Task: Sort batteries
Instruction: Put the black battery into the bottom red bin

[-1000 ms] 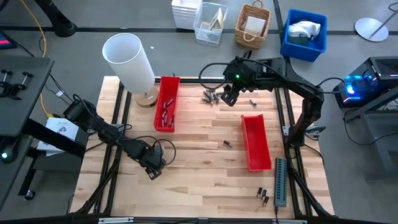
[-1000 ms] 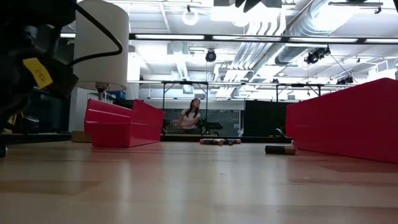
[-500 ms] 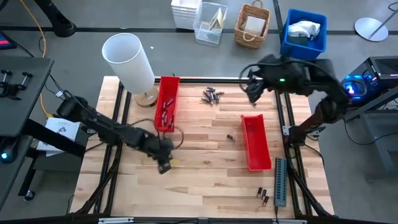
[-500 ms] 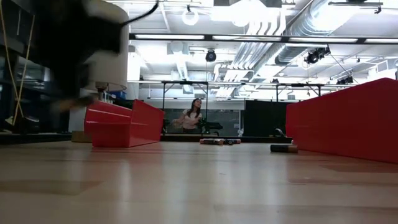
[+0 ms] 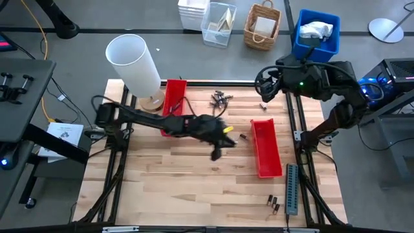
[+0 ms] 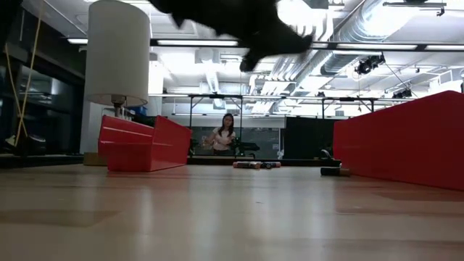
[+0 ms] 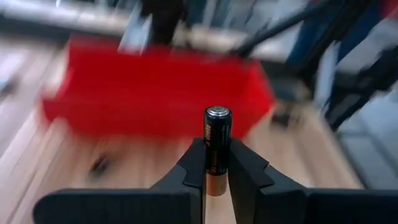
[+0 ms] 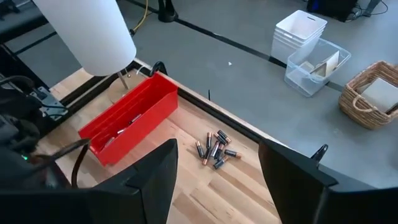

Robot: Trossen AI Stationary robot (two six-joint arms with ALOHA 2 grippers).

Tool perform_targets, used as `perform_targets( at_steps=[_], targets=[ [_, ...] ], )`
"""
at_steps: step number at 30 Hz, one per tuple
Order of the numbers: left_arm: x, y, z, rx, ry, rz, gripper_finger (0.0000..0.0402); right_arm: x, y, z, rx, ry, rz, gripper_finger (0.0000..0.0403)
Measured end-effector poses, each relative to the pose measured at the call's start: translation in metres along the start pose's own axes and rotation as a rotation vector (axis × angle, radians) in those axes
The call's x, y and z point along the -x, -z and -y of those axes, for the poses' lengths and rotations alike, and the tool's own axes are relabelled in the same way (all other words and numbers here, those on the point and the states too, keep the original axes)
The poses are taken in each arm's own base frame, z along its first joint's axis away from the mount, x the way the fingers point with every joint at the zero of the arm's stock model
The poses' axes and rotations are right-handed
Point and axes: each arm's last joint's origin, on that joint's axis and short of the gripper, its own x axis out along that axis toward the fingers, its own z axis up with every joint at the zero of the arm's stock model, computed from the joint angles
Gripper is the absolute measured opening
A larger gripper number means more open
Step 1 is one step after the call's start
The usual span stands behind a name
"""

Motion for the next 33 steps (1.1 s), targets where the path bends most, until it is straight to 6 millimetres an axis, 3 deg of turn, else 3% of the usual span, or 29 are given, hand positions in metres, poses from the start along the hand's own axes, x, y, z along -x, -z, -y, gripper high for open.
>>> perform_targets(
  at_steps=[3,11,17,23,27,30,33],
  targets=[
    [-0.023,-0.015,-0.001,-0.023,0.05,0.115,0.0027,-0.003,0.0,-0.002,-0.014,0.015,0.001,0.022],
    [-0.078,-0.017,-0.011,-0.041,0.055,0.218,0.0034,-0.008,-0.002,-0.006,-0.039,0.052,0.027,0.022],
    [-0.114,-0.006,-0.021,-0.048,-0.029,0.282,0.0088,-0.008,-0.003,-0.007,-0.056,0.049,0.04,0.022],
    [-0.131,-0.007,-0.023,-0.026,-0.006,0.254,0.0146,-0.008,-0.003,-0.007,-0.055,0.051,0.042,0.022],
    [-0.115,-0.018,-0.022,0.027,0.069,0.096,0.0179,-0.007,-0.001,-0.008,-0.048,0.01,0.009,0.022],
    [-0.075,-0.05,-0.03,0.048,0.182,0.014,0.0188,-0.006,0.003,-0.011,-0.021,-0.069,-0.071,0.022],
    [-0.029,-0.067,-0.038,0.047,0.154,-0.083,0.0184,-0.002,0.008,-0.018,0.016,-0.199,-0.148,0.022]
  ],
)
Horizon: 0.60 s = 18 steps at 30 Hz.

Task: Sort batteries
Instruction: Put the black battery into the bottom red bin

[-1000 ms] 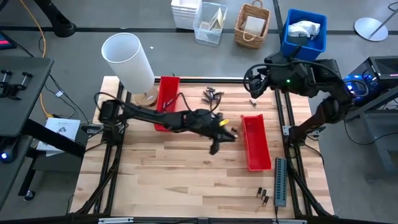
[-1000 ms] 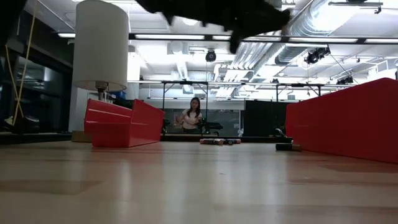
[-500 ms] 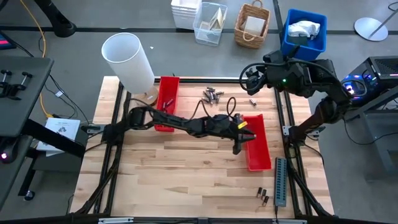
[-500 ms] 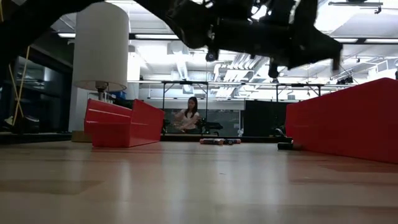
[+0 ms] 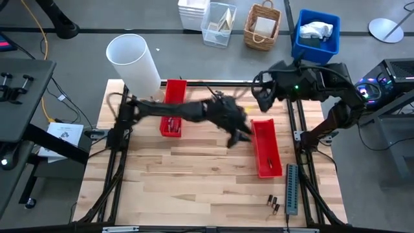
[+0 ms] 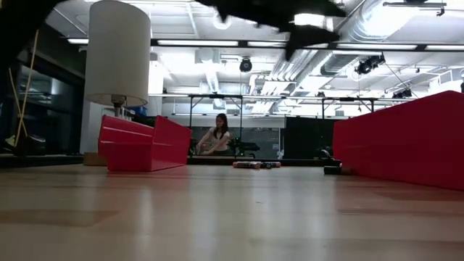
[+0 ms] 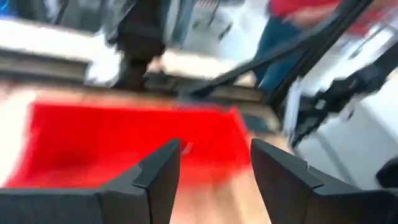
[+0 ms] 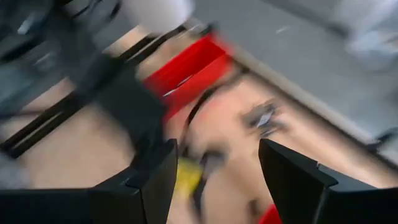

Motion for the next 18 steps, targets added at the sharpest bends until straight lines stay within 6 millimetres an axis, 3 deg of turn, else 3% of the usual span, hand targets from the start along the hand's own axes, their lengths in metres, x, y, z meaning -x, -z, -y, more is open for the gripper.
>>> perform_targets(
  at_steps=[4,7,10,15,18],
  targets=[
    [0.062,0.002,0.006,-0.015,-0.082,-0.004,0.0166,0.005,0.013,-0.018,0.057,-0.179,-0.128,0.022],
    [0.124,0.0,0.02,-0.021,-0.16,0.17,0.0152,0.005,0.028,-0.042,0.068,-0.281,-0.232,0.022],
    [0.17,0.017,0.03,0.008,-0.248,0.311,0.0142,0.0,0.05,-0.075,0.062,-0.34,-0.364,0.022],
    [0.223,0.044,0.05,0.063,-0.306,0.486,0.0136,-0.02,0.105,-0.141,0.046,-0.342,-0.657,0.022],
    [0.238,0.057,0.055,0.095,-0.325,0.513,0.0136,-0.033,0.152,-0.18,0.05,-0.28,-0.84,0.022]
  ],
)
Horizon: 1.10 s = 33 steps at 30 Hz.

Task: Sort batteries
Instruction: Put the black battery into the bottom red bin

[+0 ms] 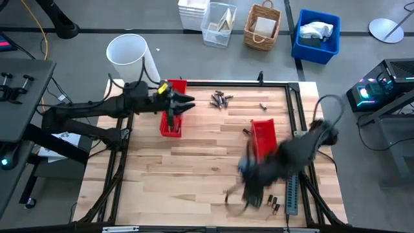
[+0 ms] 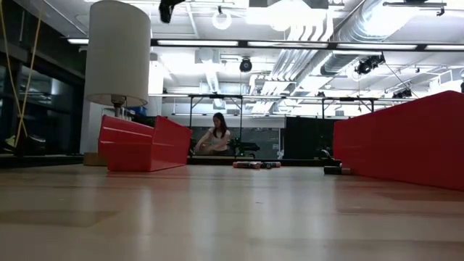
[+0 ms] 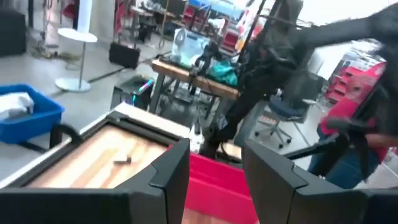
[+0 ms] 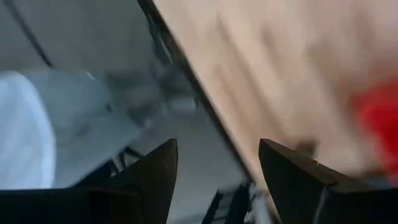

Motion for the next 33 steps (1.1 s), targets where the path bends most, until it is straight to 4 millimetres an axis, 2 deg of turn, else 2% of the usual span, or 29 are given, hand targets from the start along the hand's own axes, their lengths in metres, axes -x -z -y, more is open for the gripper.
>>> perform_targets(
  at_steps=[4,6,8,11,17,20,23,26,33],
  targets=[
    [0.01,0.001,0.001,0.013,0.008,0.005,0.0136,-0.069,0.029,-0.03,-0.146,0.116,-0.2,0.022],
    [0.012,-0.002,0.002,-0.005,0.017,0.025,0.0136,-0.095,0.045,-0.039,-0.209,0.174,-0.271,0.022],
    [0.01,0.001,0.001,-0.012,0.015,0.007,0.0136,-0.111,0.059,-0.044,-0.279,0.227,-0.292,0.022],
    [0.009,0.003,0.001,0.003,0.029,-0.011,0.0135,-0.122,0.073,-0.047,-0.41,0.282,-0.253,0.022],
    [0.009,0.003,0.003,0.036,0.087,-0.027,0.0135,-0.121,0.089,-0.049,-0.673,0.302,-0.074,0.022],
    [0.01,0.002,0.003,0.063,0.102,-0.026,0.0135,-0.121,0.092,-0.049,-0.71,0.298,-0.023,0.022],
    [0.009,0.003,0.004,0.093,0.121,-0.039,0.0135,-0.133,0.093,-0.039,-0.739,0.371,0.003,0.022],
    [0.01,0.003,0.005,0.119,0.15,-0.05,0.0135,-0.15,0.095,-0.017,-0.802,0.456,0.035,0.022],
    [0.01,0.003,0.006,0.154,0.171,-0.057,0.0135,-0.166,0.105,0.048,-0.906,0.281,0.032,0.022]
  ],
)
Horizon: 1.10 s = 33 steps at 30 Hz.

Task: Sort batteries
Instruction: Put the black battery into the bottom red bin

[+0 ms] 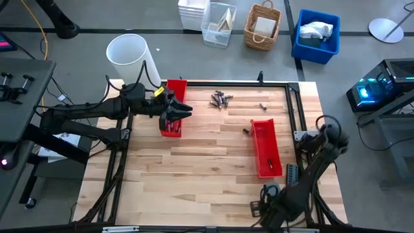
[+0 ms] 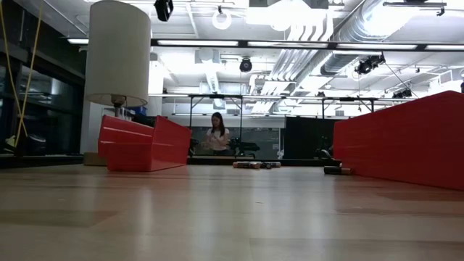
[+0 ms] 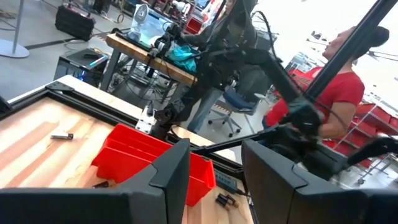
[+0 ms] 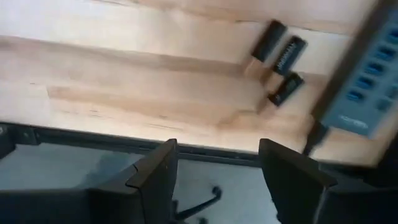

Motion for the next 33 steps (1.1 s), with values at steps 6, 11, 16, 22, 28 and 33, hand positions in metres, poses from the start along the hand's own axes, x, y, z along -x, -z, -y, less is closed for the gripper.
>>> perform_targets(
  at_steps=[6,11,16,22,28,33],
  targets=[
    [0.0,0.0,0.0,0.0,-0.001,0.0,0.0135,-0.041,-0.029,0.014,-0.007,-0.093,-0.068,0.022],
    [0.0,0.0,0.0,0.001,-0.001,0.0,0.0135,-0.065,-0.041,0.024,-0.012,-0.059,-0.052,0.022],
    [0.0,0.0,0.0,0.01,-0.005,0.005,0.0135,-0.067,-0.05,0.031,-0.02,0.024,0.003,0.022],
    [0.0,0.0,-0.001,0.018,-0.022,0.013,0.0135,-0.072,-0.048,0.03,-0.013,0.012,-0.007,0.022],
    [0.0,-0.001,-0.001,0.018,-0.027,0.016,0.0135,-0.087,-0.048,0.025,-0.022,0.033,0.001,0.022],
    [0.0,-0.001,-0.001,0.017,-0.028,0.016,0.0135,-0.096,-0.051,0.02,-0.036,0.062,-0.01,0.0218]
  ],
)
